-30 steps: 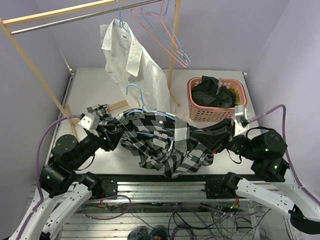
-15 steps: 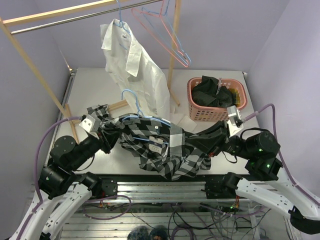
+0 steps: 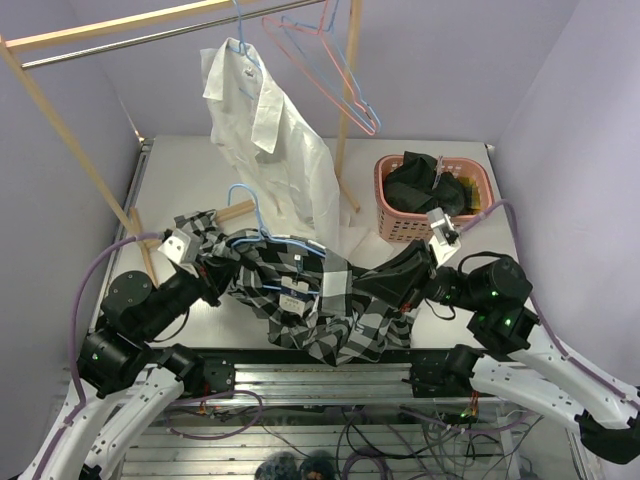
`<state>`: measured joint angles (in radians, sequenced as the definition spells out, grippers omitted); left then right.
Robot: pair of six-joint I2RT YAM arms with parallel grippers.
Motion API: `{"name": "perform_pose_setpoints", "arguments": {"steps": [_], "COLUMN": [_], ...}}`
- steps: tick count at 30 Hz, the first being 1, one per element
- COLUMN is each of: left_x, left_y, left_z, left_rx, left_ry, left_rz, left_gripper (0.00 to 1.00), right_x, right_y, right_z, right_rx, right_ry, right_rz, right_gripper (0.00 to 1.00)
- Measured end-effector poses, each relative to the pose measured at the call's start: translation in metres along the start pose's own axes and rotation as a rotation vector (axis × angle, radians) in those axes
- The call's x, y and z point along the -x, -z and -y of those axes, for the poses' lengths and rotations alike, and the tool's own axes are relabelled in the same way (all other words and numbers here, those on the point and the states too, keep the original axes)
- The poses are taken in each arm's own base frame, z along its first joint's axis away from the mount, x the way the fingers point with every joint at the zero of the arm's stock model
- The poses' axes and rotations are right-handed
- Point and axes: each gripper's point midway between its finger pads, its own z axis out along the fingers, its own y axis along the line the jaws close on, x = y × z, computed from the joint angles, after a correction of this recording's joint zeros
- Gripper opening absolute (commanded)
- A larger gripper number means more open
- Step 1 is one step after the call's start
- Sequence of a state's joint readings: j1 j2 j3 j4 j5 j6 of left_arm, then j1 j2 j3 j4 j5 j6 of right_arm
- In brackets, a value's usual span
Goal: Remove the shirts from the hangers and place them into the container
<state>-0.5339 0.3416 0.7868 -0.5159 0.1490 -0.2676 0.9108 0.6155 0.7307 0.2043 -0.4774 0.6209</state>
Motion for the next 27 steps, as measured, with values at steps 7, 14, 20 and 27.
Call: {"name": "perform_pose_setpoints", "arguments": {"steps": [7, 14, 20, 27], "left_x": [-0.001, -0.011, -0.019, -0.009], "left_y": [-0.001, -0.008, -0.01, 0.0], "left_z": [-0.014, -0.034, -0.037, -0.033], "left_rx": [0.08, 0.182, 0.198, 0.185], "left_ry": [0.004, 0.007, 0.007, 0.003], "left_rz": [-0.003, -0.053, -0.091, -0.038], "left_gripper": [0.07, 0.07, 0.07, 0.07], "right_x": [0.013, 0.115, 0.133, 0.01], "right_y": [0.003, 0.01, 0.02, 0.011], "right_z": [0.016, 0.034, 0.039, 0.098], "right_rx": [-0.163, -0.522, -0.611, -0.618], "right_ry": [0.007, 0.177, 0.254, 0.166], "right_rz": [-0.045, -0.003, -0.029, -0.365], "right_gripper": [0.31, 0.38, 0.37, 0.39]}}
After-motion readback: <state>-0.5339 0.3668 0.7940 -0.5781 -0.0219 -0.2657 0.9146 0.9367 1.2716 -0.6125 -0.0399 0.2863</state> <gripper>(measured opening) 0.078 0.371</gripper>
